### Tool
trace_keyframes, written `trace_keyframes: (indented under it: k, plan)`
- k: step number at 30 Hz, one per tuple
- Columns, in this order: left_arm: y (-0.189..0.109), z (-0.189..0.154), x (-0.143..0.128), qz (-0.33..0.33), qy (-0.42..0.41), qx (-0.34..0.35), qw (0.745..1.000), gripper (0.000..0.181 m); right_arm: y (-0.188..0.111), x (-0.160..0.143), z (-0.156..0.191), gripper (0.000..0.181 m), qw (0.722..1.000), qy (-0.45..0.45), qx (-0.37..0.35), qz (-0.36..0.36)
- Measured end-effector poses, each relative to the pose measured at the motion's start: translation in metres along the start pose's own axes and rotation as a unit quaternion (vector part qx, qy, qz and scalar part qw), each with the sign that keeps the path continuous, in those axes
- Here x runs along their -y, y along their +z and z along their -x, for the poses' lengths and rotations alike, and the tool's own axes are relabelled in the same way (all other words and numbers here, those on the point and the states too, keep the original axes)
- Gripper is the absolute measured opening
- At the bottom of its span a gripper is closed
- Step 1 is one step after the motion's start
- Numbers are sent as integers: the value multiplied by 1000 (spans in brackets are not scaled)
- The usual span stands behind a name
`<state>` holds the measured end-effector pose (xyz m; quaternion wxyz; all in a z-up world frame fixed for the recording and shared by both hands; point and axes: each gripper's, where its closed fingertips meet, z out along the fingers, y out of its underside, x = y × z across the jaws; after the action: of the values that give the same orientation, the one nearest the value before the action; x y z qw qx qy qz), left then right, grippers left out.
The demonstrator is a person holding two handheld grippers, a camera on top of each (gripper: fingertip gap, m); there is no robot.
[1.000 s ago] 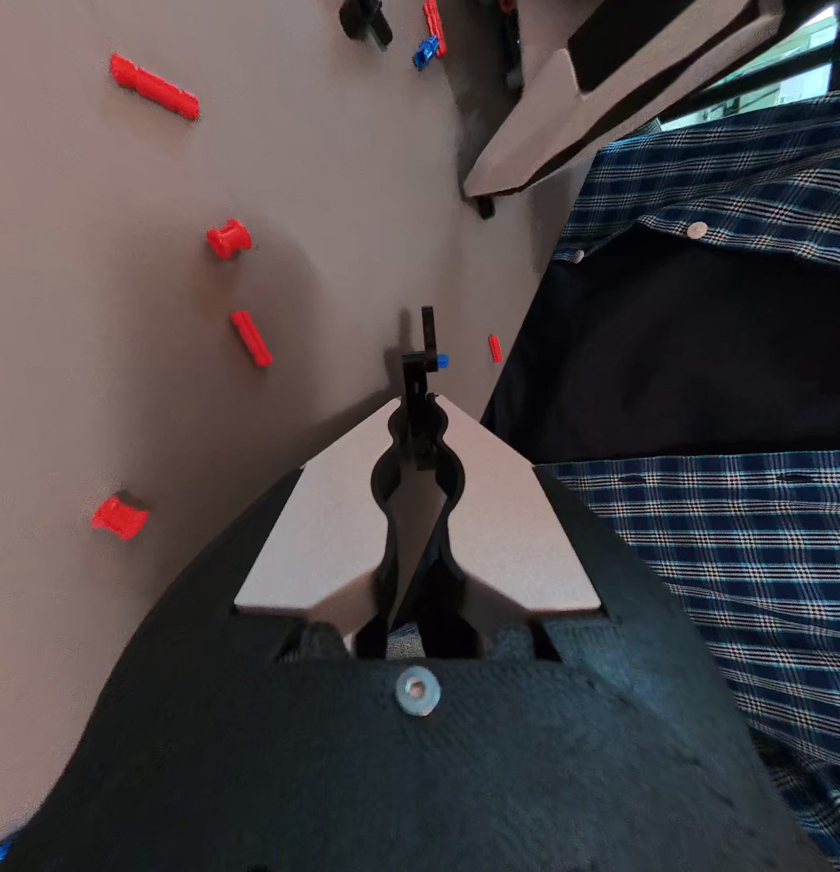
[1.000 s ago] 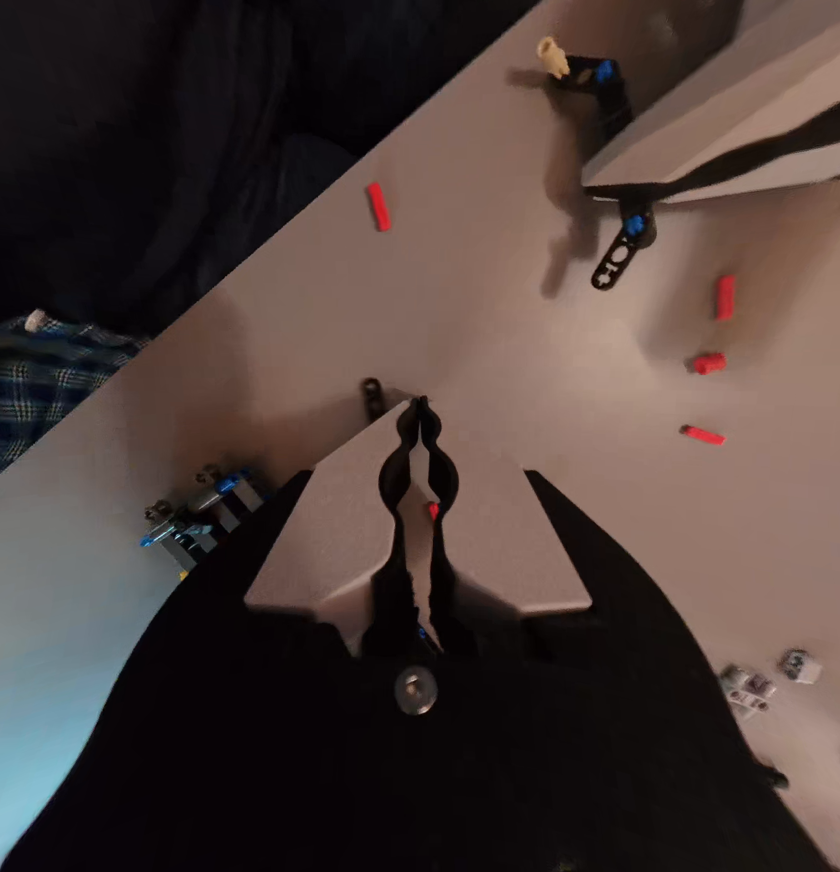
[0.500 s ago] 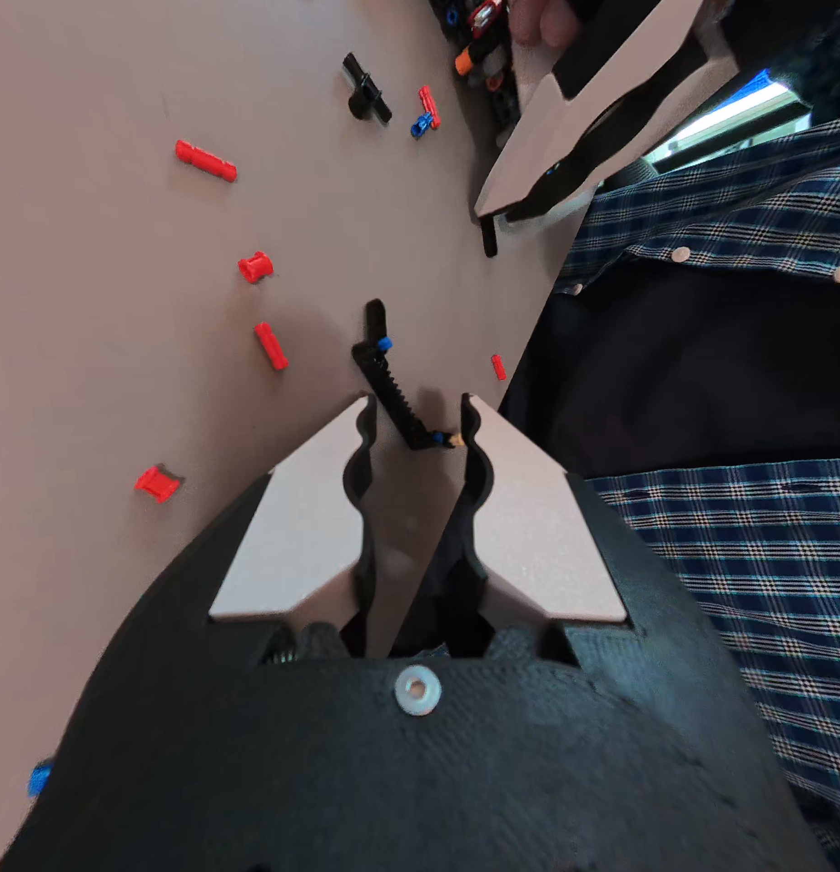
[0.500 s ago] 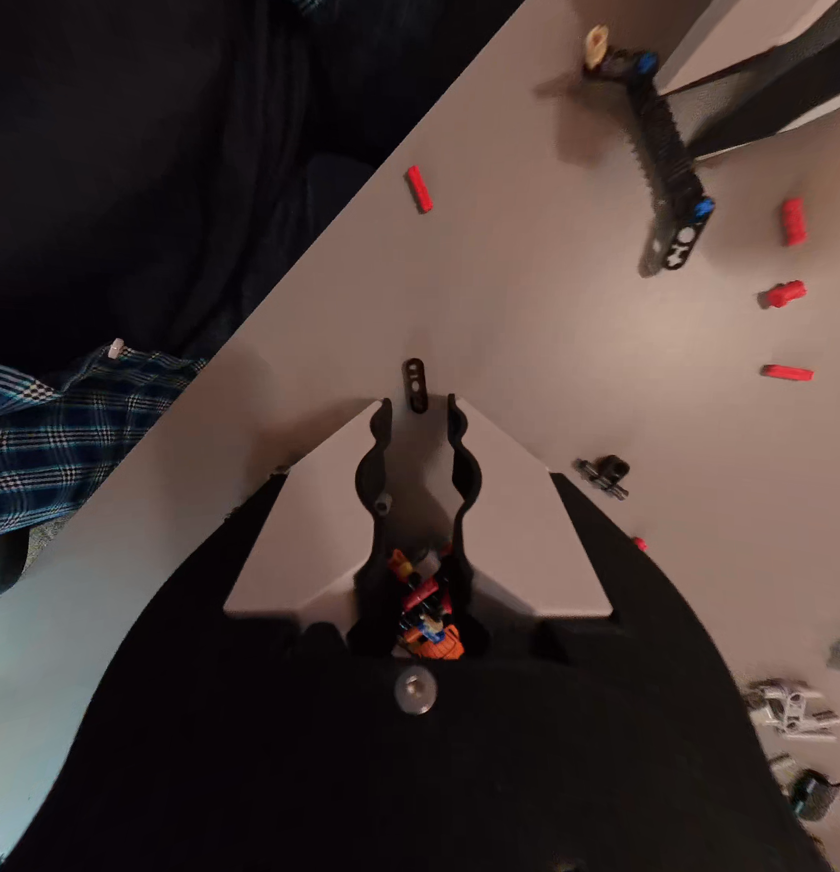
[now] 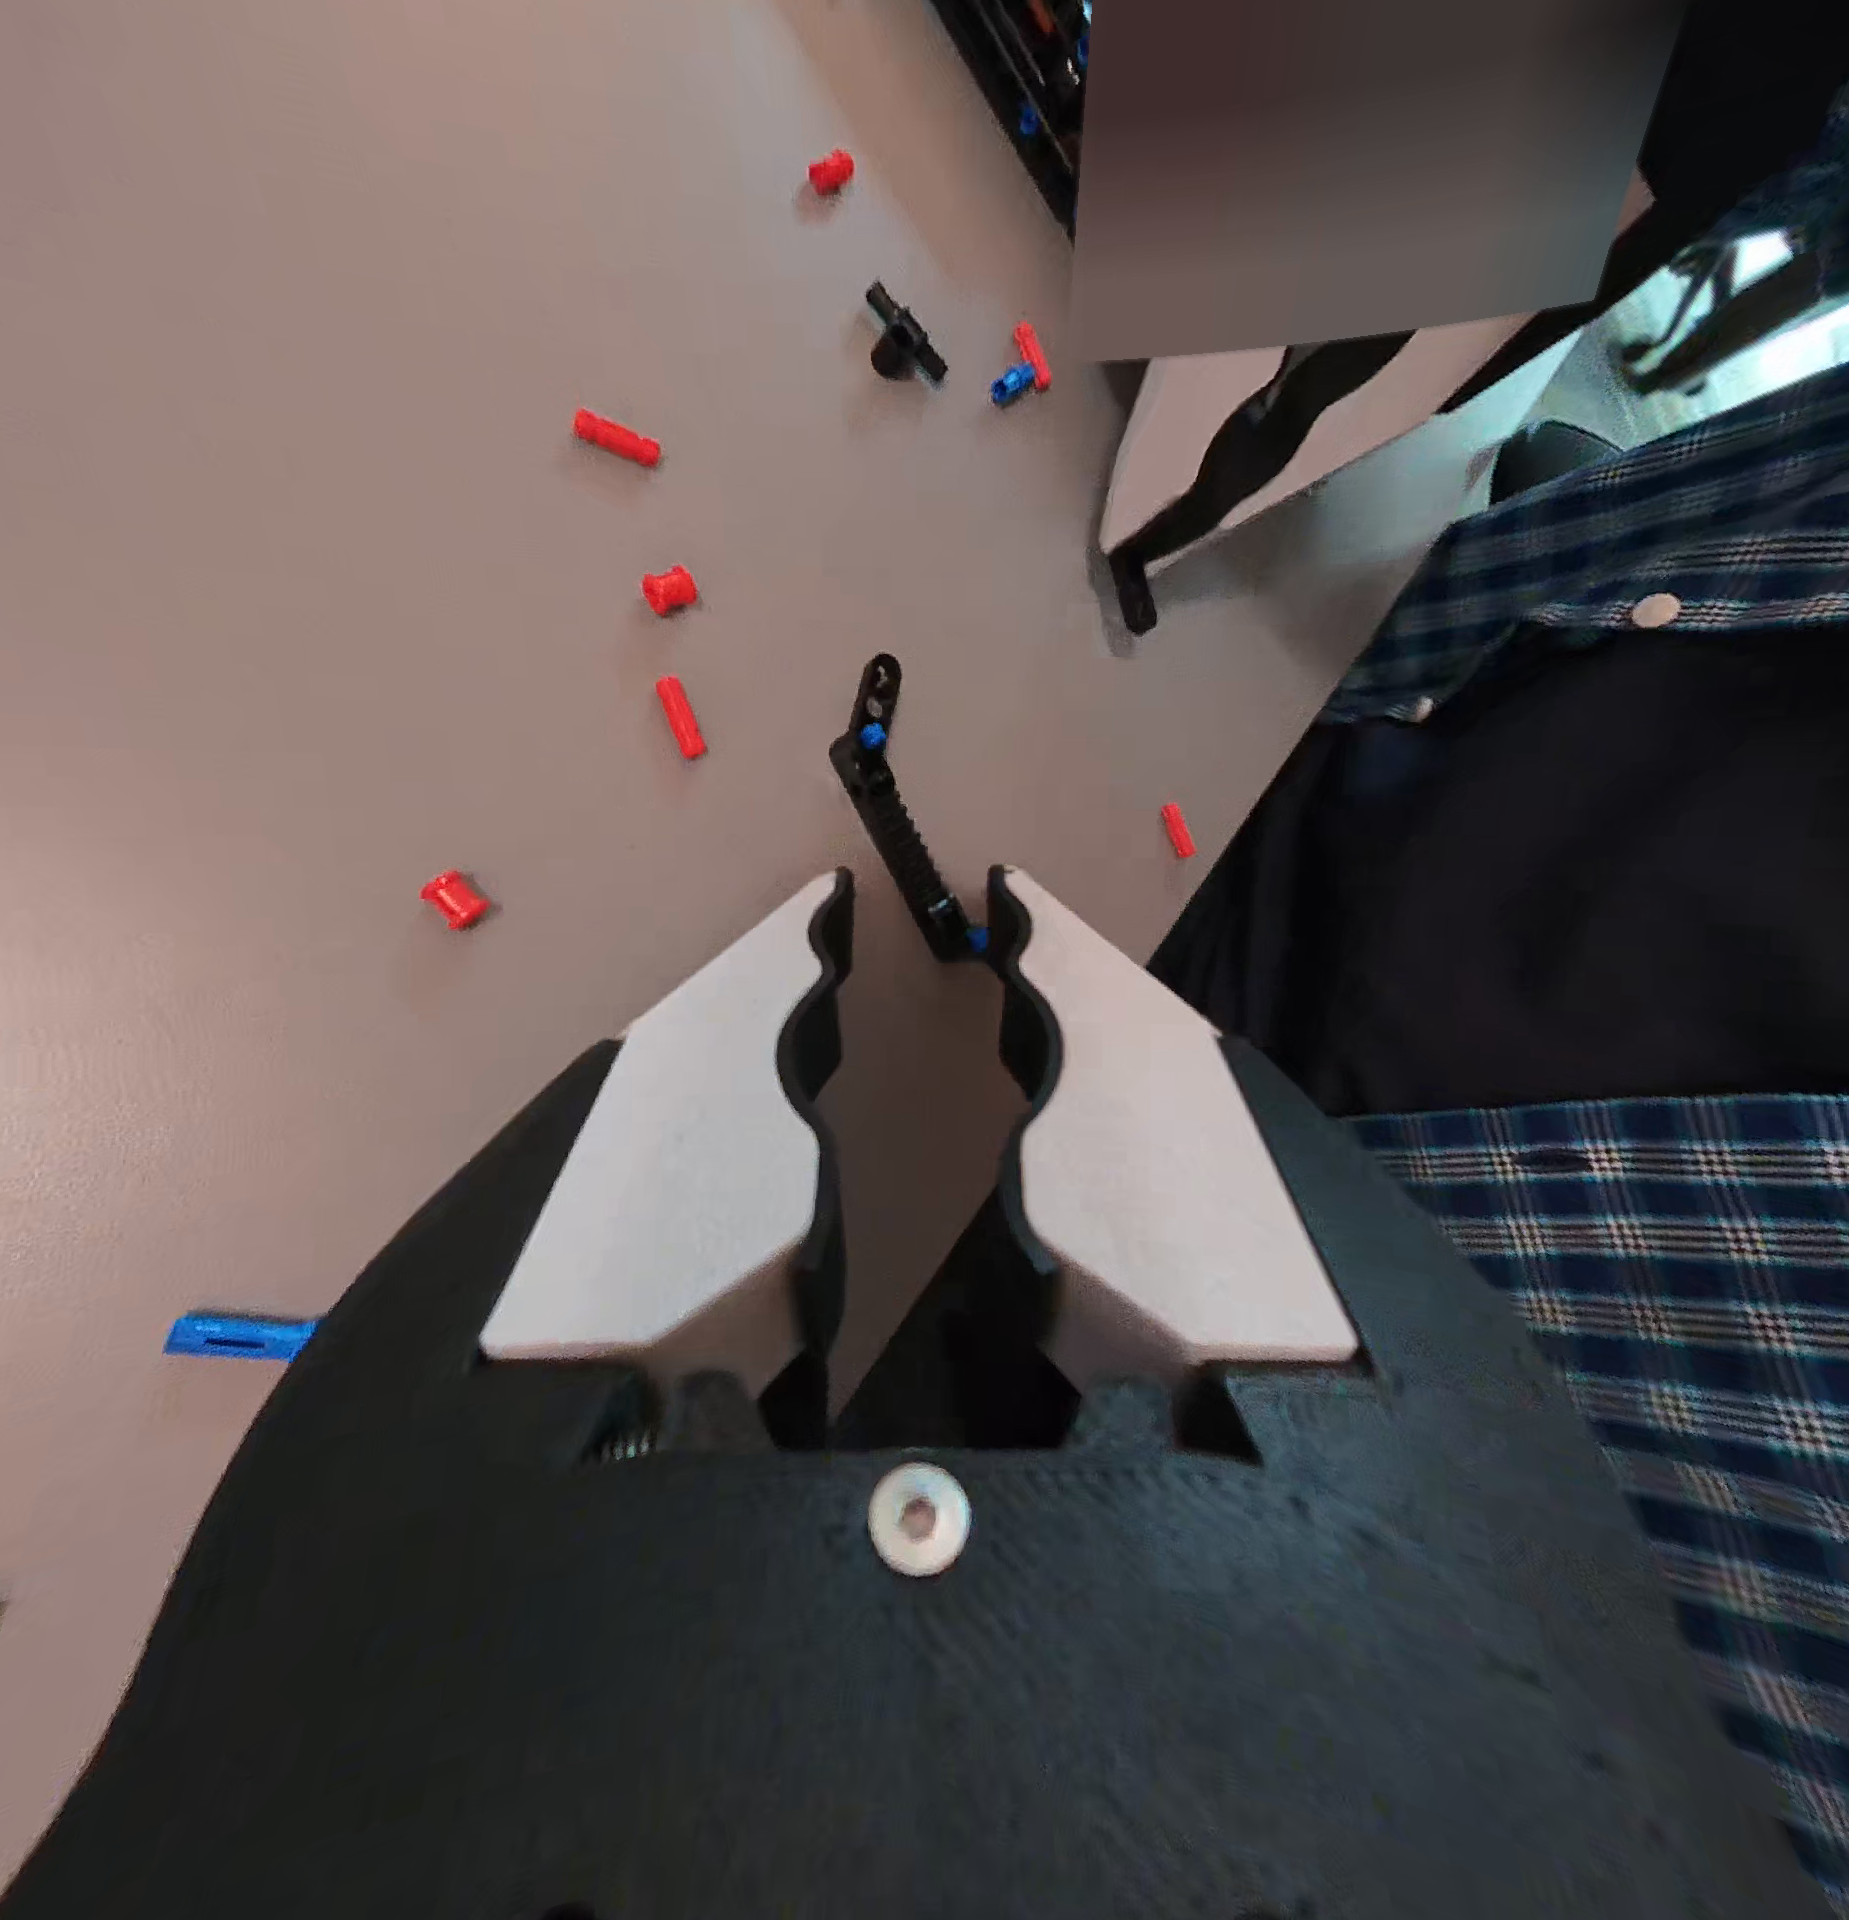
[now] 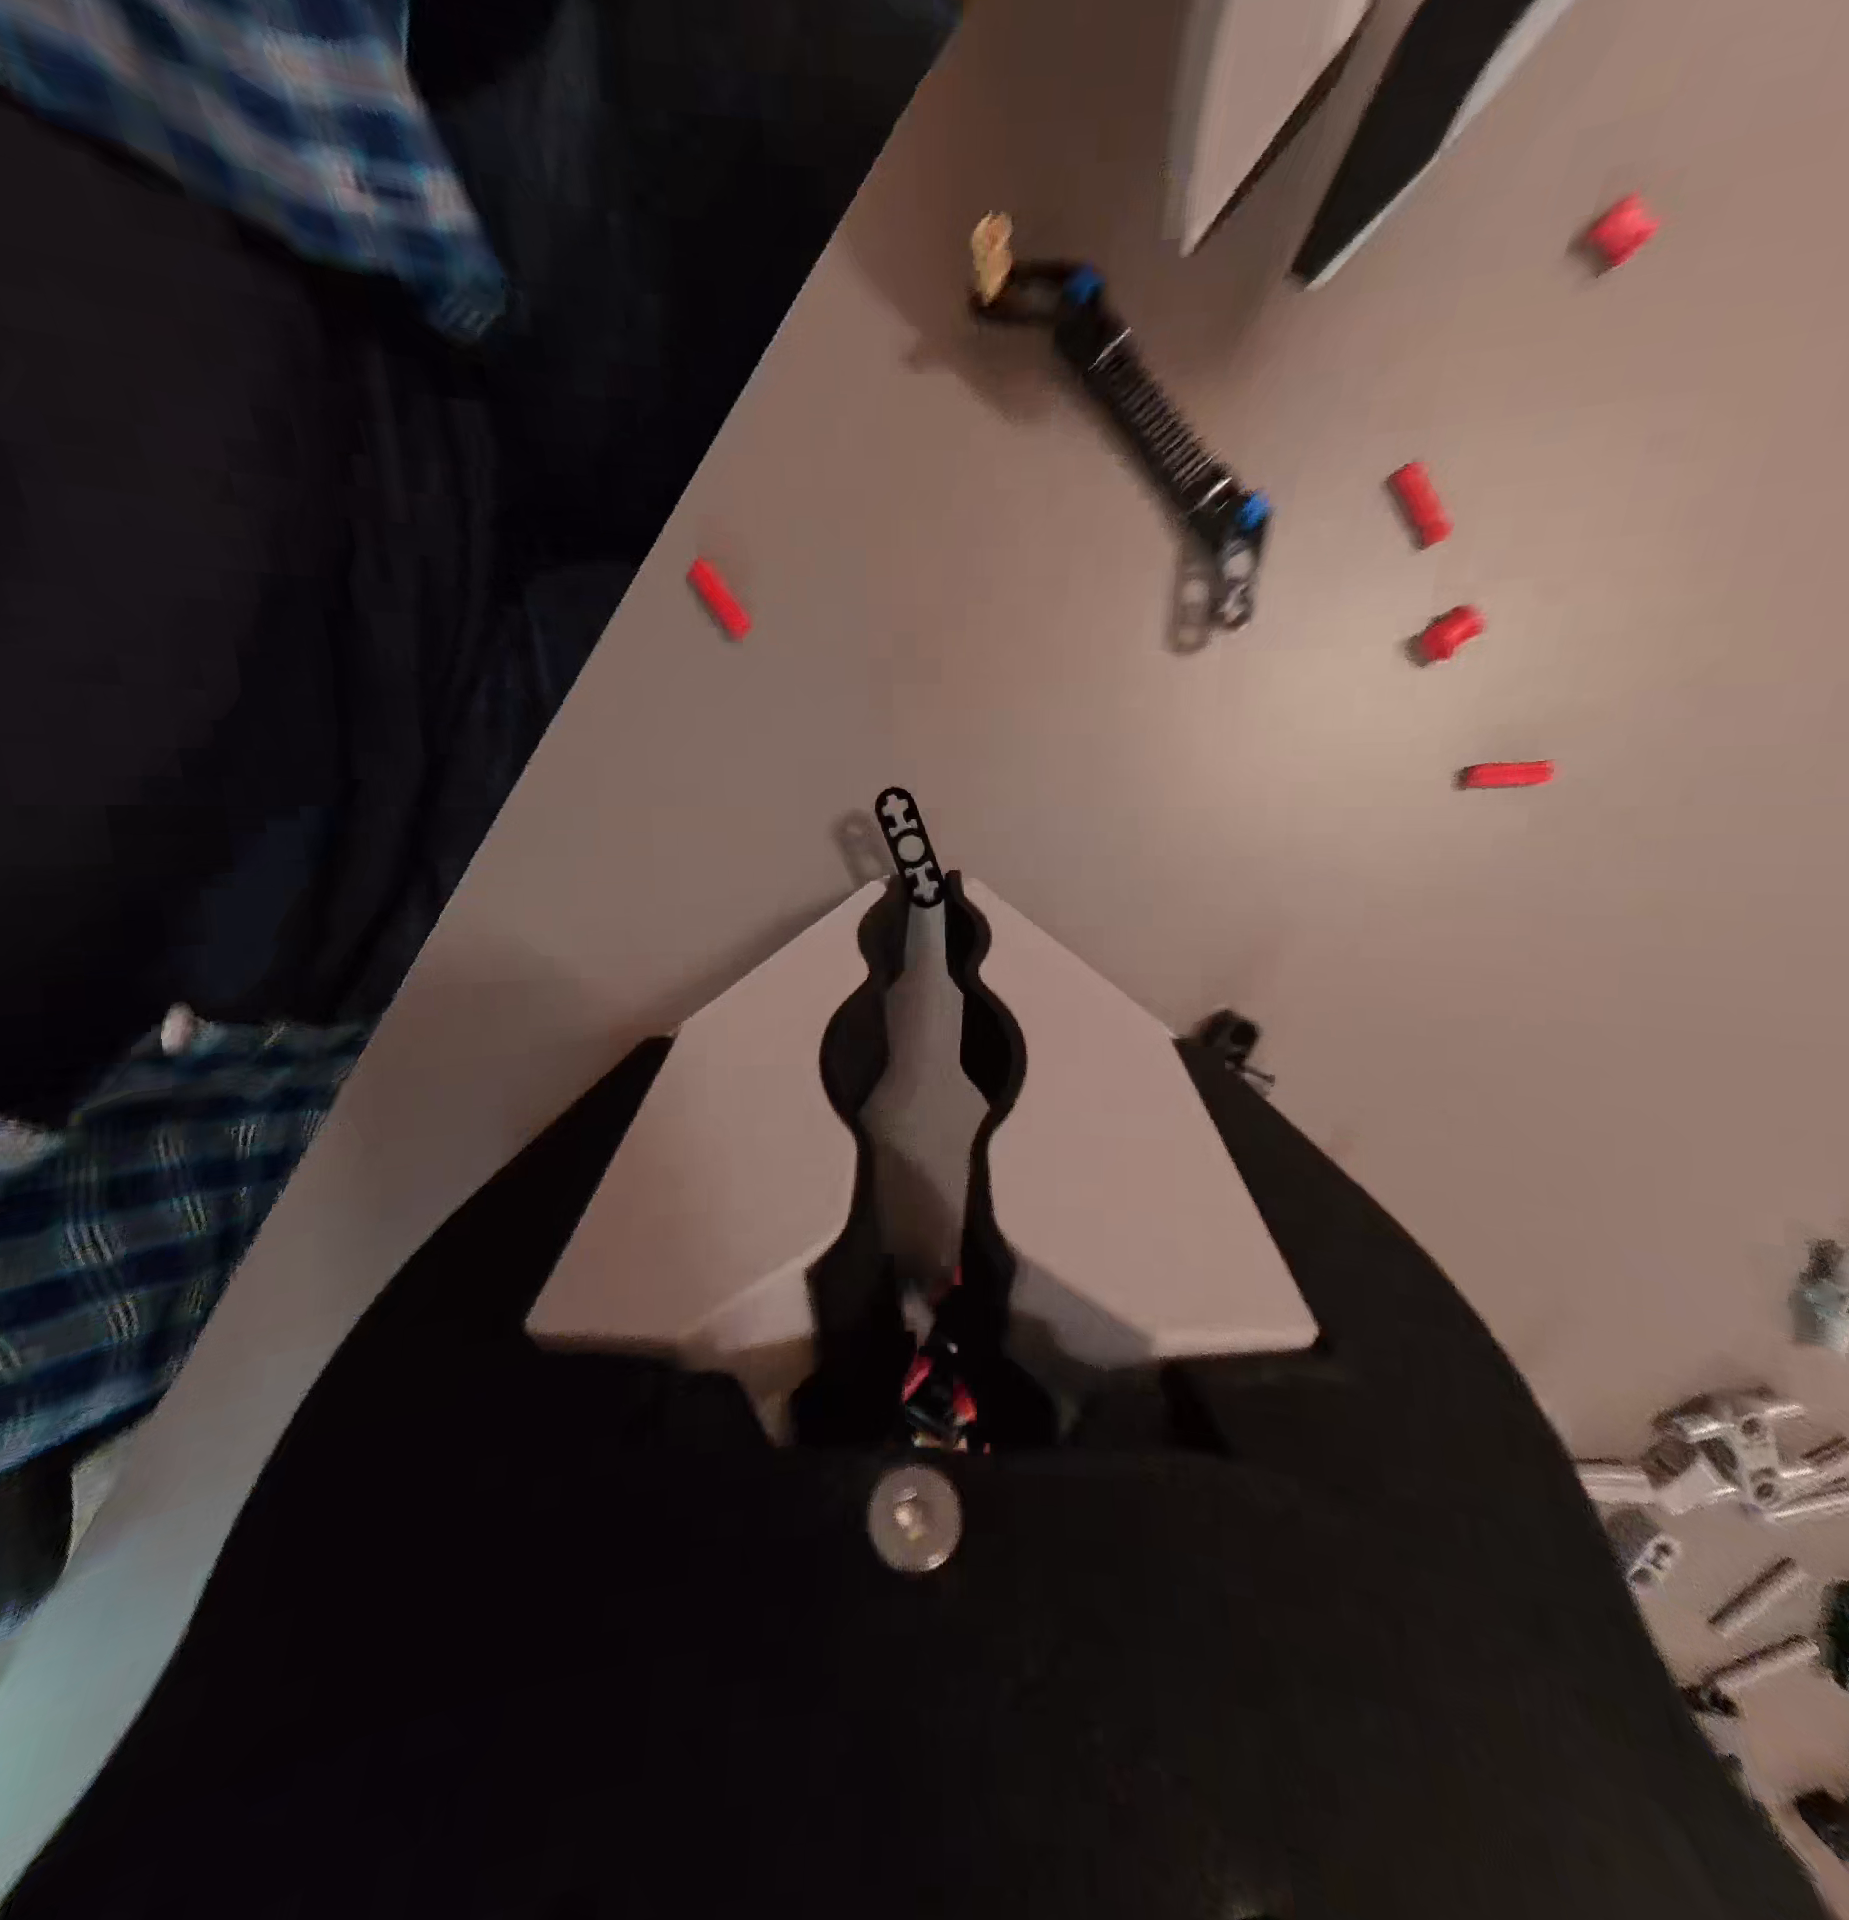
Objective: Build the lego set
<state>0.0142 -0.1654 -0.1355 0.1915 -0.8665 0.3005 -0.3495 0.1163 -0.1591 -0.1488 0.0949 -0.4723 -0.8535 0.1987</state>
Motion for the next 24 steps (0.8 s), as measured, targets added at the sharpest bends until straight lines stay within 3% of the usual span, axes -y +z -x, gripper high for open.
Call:
trace_keyframes:
  k: [10, 24]
  plan:
    - [7, 4, 18, -72, -1, -14, 997, 22, 4, 44, -55, 4, 990, 117, -69, -34]
    - [14, 10, 21, -101, -35, -46, 993, 20, 18, 48, -58, 4, 981, 172, -83, -18]
